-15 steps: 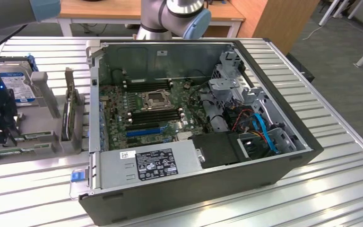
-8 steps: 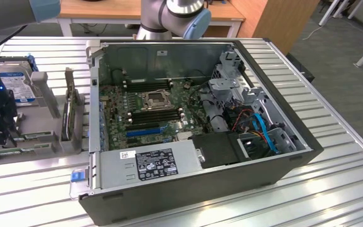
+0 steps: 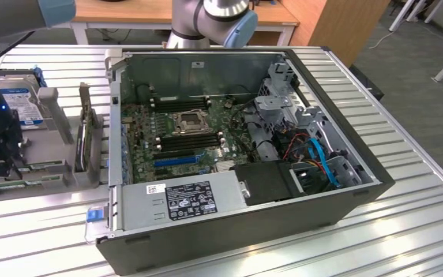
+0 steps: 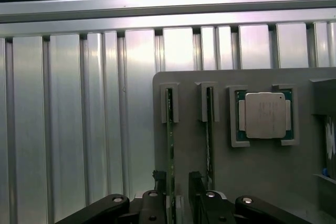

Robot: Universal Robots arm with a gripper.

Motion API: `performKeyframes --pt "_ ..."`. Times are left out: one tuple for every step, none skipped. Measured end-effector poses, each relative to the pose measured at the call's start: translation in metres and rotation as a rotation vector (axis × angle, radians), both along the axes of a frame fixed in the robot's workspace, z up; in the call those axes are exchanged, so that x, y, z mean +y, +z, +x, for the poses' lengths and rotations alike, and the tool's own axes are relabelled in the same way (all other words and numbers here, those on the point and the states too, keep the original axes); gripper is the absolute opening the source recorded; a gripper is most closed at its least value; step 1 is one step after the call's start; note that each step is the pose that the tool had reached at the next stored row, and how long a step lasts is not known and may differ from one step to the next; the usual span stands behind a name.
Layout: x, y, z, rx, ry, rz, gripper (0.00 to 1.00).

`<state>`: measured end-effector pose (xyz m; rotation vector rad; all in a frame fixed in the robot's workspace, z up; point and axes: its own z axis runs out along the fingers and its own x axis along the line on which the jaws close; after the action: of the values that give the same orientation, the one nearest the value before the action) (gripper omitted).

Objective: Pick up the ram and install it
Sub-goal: 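Pick up the ram and move it above insertion slot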

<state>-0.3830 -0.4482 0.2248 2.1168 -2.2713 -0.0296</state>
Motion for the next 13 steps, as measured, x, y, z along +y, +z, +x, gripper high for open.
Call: performKeyframes --pt "0.0 0.0 0.002 0.0 0.0 0.0 0.31" --pt "0.0 0.0 0.003 0.0 0.0 0.0 0.31" --pt "0.0 0.0 0.005 0.0001 0.0 0.0001 0.31" --pt "0.0 0.0 0.007 0.0001 0.0 0.0 0.31" --pt "0.0 0.0 0.009 0.0002 0.0 0.0 0.31" --pt "0.0 0.0 0.01 0.0002 0.0 0.0 0.31" --pt "0.0 0.0 0.011 0.0002 0.0 0.0 0.31" --pt "0.0 0.0 0.012 0.0002 0.0 0.0 0.31" --pt "0.0 0.0 0.013 0.0002 0.0 0.0 0.31" --pt "0.0 0.0 0.013 0.0002 0.0 -0.0001 0.31" --pt "0.0 0.0 0.013 0.0003 0.0 -0.0001 0.31" --pt "0.0 0.0 0.013 0.0003 0.0 -0.0001 0.31" --pt "0.0 0.0 0.013 0.0003 0.0 -0.0001 0.31"
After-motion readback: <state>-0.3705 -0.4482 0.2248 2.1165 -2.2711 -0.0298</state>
